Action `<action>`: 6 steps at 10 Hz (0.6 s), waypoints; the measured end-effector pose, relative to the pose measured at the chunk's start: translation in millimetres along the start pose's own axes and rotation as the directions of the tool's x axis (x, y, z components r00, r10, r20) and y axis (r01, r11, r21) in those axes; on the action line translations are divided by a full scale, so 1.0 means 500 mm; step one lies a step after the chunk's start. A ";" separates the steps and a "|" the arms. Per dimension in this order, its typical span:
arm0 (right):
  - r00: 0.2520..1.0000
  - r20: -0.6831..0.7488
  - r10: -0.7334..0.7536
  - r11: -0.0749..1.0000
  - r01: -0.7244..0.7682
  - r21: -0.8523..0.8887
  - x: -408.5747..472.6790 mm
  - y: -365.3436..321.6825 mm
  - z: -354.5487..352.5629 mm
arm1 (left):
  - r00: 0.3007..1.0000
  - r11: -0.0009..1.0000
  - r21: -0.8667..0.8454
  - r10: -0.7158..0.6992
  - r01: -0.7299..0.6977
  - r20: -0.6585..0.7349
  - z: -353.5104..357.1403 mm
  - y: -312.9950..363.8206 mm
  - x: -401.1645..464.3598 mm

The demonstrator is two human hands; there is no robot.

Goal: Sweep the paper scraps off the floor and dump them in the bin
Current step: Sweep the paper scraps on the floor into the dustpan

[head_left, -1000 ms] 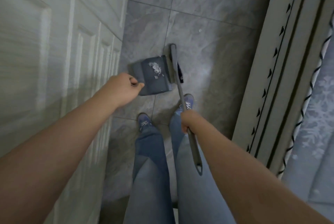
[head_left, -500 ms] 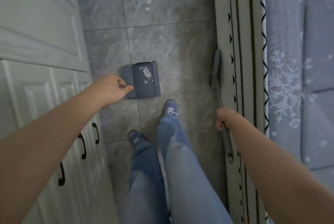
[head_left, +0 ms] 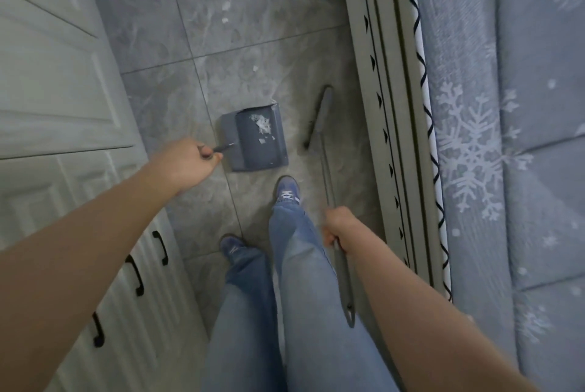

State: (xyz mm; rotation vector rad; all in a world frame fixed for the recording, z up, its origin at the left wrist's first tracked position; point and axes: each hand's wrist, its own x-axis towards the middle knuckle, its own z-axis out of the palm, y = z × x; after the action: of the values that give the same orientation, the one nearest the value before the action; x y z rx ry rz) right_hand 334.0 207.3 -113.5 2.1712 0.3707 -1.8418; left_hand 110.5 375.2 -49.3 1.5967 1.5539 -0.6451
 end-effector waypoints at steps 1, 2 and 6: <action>1.000 -0.015 0.016 0.999 -0.016 -0.042 -0.023 0.010 -0.041 | 1.000 1.000 -0.016 -0.022 0.022 0.002 -0.006 0.007 0.002; 0.999 0.012 0.033 0.984 -0.030 -0.173 -0.013 -0.016 -0.081 | 0.999 0.999 -0.017 -0.032 0.032 0.009 -0.003 0.014 0.009; 0.998 0.010 0.067 0.998 -0.067 0.013 -0.010 -0.156 0.084 | 0.998 0.998 -0.046 0.042 -0.041 0.039 -0.002 -0.001 0.023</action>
State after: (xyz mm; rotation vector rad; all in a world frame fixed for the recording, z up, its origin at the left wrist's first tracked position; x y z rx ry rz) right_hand 266.3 264.4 -118.1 2.1561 0.2810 -1.8234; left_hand 111.3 382.8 -58.2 1.5695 1.4925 -0.6115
